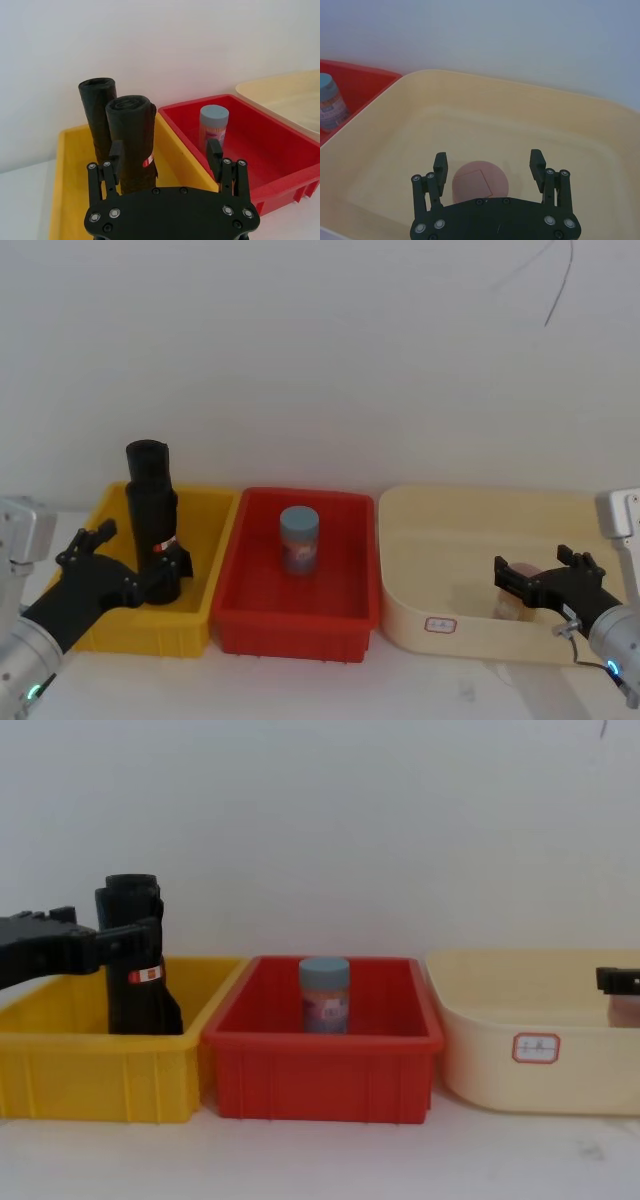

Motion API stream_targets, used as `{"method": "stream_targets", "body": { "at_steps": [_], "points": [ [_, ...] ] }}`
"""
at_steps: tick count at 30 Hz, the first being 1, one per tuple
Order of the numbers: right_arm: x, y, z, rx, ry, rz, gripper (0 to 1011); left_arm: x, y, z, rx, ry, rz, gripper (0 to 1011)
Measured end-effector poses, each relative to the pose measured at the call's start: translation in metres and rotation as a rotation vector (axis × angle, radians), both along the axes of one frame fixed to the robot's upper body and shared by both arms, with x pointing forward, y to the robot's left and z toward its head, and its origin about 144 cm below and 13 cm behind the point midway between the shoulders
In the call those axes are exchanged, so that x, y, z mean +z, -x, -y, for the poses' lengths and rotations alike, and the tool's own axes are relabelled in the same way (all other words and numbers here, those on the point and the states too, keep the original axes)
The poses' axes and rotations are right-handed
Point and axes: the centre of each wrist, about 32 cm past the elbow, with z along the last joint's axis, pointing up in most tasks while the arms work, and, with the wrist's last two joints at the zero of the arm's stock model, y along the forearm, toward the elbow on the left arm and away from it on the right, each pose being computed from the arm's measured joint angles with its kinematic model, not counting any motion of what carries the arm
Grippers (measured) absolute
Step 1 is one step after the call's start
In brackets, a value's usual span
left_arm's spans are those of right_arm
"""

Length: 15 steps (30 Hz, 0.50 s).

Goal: Pick up the garbage bag with the one hand and transfer it to the other hand.

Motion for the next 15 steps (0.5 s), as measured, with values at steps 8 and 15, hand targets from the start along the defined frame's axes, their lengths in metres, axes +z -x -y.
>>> {"method": "stream_targets", "body": {
  "at_steps": [8,15],
  "points": [
    [0.0,0.0,0.0,0.0,0.0,0.0,1000,-0.0017,-0.0049,-0.0004,-0.016,0.006,0.0,1001],
    [0.0,0.0,0.0,0.0,0.0,0.0,1000,-0.0049,-0.0013,-0.0018,0.025,0.014,-0.012,1001]
  ]
}}
